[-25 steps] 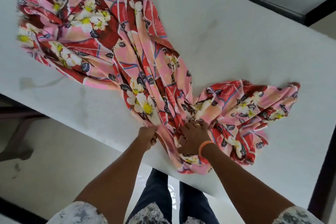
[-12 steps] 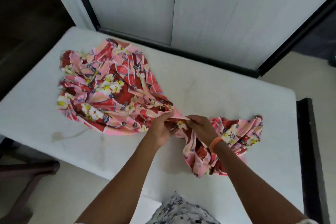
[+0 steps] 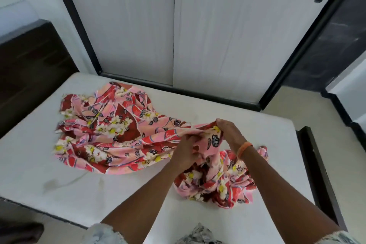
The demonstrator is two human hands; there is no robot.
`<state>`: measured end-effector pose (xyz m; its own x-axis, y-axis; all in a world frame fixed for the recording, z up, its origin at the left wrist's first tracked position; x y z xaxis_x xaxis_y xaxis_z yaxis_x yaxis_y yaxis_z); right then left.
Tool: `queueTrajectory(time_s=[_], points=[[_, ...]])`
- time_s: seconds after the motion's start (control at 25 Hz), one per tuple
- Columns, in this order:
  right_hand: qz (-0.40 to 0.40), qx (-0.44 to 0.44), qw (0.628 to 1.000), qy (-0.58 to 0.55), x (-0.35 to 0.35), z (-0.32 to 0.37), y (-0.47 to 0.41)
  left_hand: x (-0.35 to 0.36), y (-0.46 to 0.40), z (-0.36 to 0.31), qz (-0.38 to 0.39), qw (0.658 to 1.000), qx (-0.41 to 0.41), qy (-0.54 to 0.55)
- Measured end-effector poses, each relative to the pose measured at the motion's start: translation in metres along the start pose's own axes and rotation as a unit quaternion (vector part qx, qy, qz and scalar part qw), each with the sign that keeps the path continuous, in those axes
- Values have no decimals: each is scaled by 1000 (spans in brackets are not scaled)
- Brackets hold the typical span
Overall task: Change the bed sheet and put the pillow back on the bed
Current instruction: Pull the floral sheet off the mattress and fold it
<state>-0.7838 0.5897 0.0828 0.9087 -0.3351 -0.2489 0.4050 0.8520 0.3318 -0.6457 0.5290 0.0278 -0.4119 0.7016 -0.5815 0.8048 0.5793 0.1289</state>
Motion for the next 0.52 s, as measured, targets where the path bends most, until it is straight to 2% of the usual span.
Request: queueTrajectory(time_s=[0.12,0.24,0.32,0.36,0.44,0.52], points=[[6,-25,1000,-14,-17,12,4,-20,2,-10,-64,997,-48,-4],[-59,-51,997,24,-52,19,8,-43,1,-24,-91,994,-60,-6],[-72,-55,983,157,-66,30,19,-60,4,-34,-104,990,-66,68],[-52,-47,972,226,-63,32,24,-69,7,-40,-107,988,-65,94],[-7,-49,926,374,-45,39,33,-80,13,-70,-84,992,-38,82],[0,-113,886,451,-15,59,37,-85,18,-102,-50,996,-8,72]])
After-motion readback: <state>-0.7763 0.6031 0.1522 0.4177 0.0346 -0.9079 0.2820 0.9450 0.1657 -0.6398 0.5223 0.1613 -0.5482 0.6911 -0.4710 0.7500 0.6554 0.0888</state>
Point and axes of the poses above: each hand's wrist, its own y-axis away from the middle knuckle, its own x-axis out of the palm, z = x × y, the point moved 10 cm from there along -y, towards the middle knuckle, and after that the axes turned 8 degrees about z, right-handed, at the moved point
